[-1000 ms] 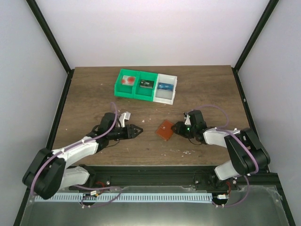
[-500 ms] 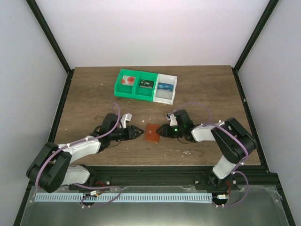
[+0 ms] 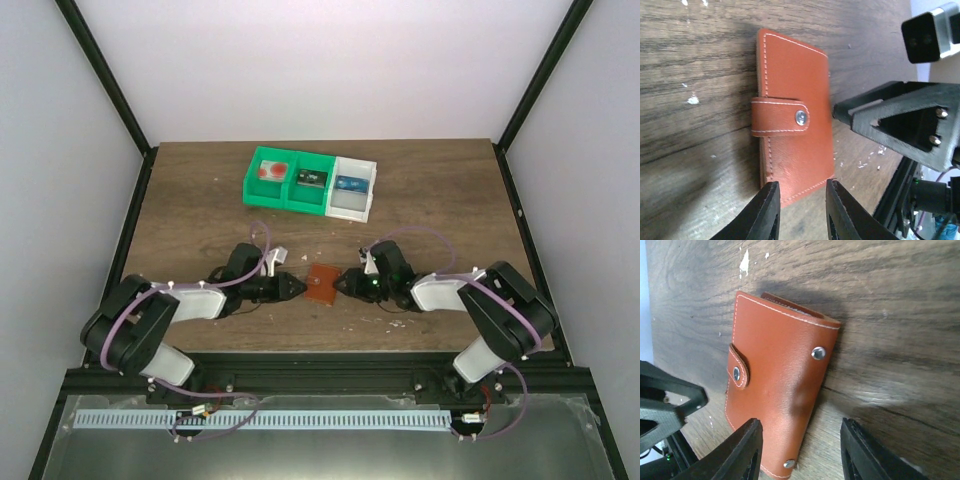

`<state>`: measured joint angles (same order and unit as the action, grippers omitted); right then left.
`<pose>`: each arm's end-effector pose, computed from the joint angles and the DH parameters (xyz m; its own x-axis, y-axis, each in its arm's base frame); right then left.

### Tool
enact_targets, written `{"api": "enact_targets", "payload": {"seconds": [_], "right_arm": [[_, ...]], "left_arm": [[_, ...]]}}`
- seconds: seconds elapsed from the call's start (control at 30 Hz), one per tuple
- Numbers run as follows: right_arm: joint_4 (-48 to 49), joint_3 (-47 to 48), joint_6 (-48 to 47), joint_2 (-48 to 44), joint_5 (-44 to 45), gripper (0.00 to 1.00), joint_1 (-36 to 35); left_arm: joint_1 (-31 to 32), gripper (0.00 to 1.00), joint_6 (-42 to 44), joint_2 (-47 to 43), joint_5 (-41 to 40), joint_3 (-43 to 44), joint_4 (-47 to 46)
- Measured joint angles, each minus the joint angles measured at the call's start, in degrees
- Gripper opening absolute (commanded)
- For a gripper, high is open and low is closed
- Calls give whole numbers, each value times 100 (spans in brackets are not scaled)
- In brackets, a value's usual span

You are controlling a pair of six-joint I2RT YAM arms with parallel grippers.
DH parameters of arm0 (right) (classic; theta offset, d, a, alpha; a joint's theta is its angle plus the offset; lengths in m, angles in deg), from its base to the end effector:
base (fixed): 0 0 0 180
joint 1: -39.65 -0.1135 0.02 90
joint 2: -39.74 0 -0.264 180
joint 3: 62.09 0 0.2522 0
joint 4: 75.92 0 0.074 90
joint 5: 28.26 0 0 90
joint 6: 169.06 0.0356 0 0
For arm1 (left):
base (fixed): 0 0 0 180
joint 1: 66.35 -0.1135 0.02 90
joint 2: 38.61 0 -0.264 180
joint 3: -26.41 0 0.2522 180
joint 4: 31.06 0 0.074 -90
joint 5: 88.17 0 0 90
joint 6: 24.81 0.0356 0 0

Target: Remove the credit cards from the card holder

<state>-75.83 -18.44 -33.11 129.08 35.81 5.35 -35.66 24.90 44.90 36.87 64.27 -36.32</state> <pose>0.2120 0.1635 0.1213 -0.9563 0.1301 -0.2619 -0.1039 0.6861 0.7201 0.2003 -0.1426 0.1286 -0.9385 -0.0587 -0.3404 0.2453 0.5807 -0.7763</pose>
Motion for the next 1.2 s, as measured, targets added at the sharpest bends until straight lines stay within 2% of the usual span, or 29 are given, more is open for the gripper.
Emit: {"api": "enact_targets", "payload": {"seconds": [0.4,0.57,0.7,0.9,1.2], "right_arm": [[610,2,761,212,555,44,-522],[743,-42,920,216,632,44,-575],[857,-81,984,216,649,44,-625],[1069,-133,1106,219,621,43,-638],[1543,-466,1235,103,623,1,-629]], "left_arm": [[0,17,450,590,-229,291,-358],[0,13,448,721,-138,203,-601],[2,5,417,905,-11,105,-800],[22,0,304,1040,85,-13,-1097],[85,0,188,1093,170,-92,-1329]]}}
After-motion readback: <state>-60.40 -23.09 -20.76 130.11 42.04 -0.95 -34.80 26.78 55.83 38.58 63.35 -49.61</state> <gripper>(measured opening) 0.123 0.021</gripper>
